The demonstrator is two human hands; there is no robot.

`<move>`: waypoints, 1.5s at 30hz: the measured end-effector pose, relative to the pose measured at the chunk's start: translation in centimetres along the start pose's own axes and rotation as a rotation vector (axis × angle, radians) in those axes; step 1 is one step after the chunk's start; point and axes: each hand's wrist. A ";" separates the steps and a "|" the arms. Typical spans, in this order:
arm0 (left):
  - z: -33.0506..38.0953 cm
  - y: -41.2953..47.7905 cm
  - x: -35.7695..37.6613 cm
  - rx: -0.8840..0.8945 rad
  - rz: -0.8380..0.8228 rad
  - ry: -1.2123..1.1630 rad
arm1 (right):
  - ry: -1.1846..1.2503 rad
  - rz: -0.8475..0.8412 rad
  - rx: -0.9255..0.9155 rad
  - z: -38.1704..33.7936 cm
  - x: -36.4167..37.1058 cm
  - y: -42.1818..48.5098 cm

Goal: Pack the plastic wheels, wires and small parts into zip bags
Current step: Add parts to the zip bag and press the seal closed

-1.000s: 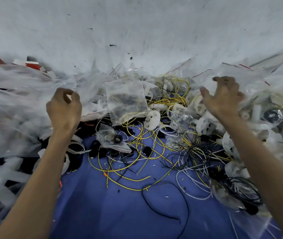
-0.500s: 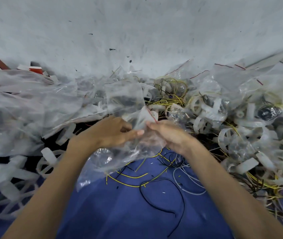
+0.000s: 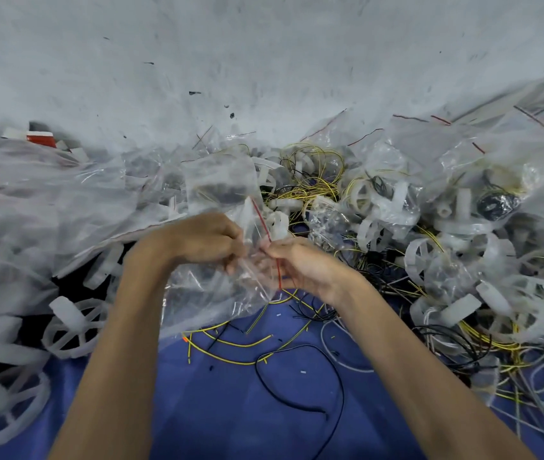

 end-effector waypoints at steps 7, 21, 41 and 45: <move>-1.2 -1.4 -1.8 -0.044 0.291 0.027 | -0.595 0.314 0.056 0.4 -3.2 -0.3; 1.1 -1.1 -0.3 0.064 0.170 0.064 | -1.268 0.699 0.433 -1.3 -13.6 -5.4; 2.1 -0.1 1.4 0.023 -0.027 0.145 | -0.881 0.561 0.111 -2.2 -12.0 -6.8; 1.9 0.0 1.3 0.026 -0.036 0.159 | -0.926 0.388 0.191 -2.0 -11.8 -6.2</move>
Point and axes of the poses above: each hand's wrist, its own y-axis towards the middle knuckle, its own x-axis out of the palm, z = x × y, and after that the axes turned 4 degrees about -y, right-handed
